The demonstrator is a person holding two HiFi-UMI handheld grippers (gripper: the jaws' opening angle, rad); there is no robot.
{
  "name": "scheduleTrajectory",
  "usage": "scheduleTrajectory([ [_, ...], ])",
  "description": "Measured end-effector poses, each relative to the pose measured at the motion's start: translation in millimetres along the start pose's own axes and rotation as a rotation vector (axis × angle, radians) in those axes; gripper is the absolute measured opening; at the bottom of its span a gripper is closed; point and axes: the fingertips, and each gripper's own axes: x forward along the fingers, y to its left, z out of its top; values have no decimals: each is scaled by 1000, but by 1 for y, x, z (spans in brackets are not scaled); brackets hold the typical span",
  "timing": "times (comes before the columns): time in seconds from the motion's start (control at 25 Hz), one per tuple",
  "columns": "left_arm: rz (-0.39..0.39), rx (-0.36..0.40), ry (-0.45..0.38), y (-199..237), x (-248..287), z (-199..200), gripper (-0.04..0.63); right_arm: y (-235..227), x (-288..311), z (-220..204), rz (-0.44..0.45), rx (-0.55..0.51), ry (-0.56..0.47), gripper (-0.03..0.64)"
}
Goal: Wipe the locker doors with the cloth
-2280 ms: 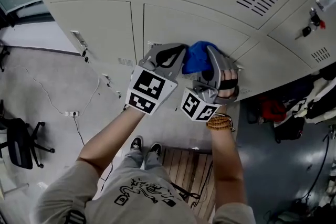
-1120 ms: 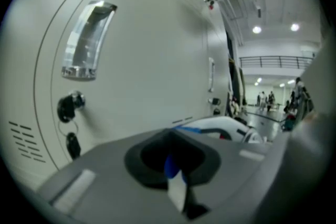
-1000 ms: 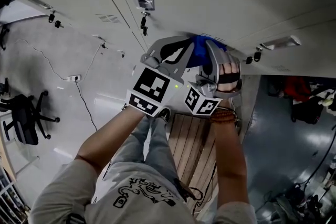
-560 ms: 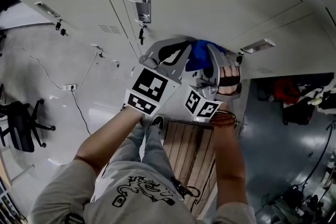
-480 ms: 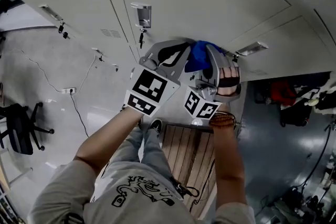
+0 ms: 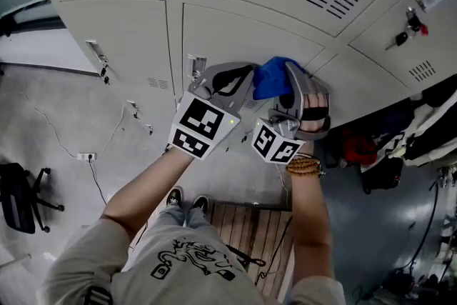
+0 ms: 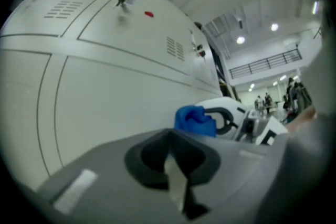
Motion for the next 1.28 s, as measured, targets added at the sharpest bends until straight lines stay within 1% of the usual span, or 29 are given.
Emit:
scheduleTrajectory([
  [0.12,3,26,-28,2,-8,27,3,-34,8,1,-43,-1,9,30],
  [0.24,4,44,-47,5,-14,46,3,-60,15,2,-80,7,22,29],
  [0.36,4,64,-61,7,-20,59,3,-77,19,3,-108,31,40,29],
  [0.44,7,72,-67,9,-24,64,3,-80,21,5,-117,45,49,29],
  [0.6,16,74,-54,17,-33,60,3,-70,20,13,-114,92,63,29],
  [0.84,52,58,-1,35,-57,31,3,-14,18,44,-16,153,40,29],
  [0.92,67,43,16,42,-68,20,3,0,14,52,25,208,46,30],
  [1.04,88,17,29,48,-89,9,3,1,1,61,67,348,63,29],
  [1.2,107,-26,14,47,-119,8,3,-18,-29,74,124,589,83,29],
  [1.28,109,-34,-1,42,-130,12,3,-31,-45,81,151,738,65,30],
])
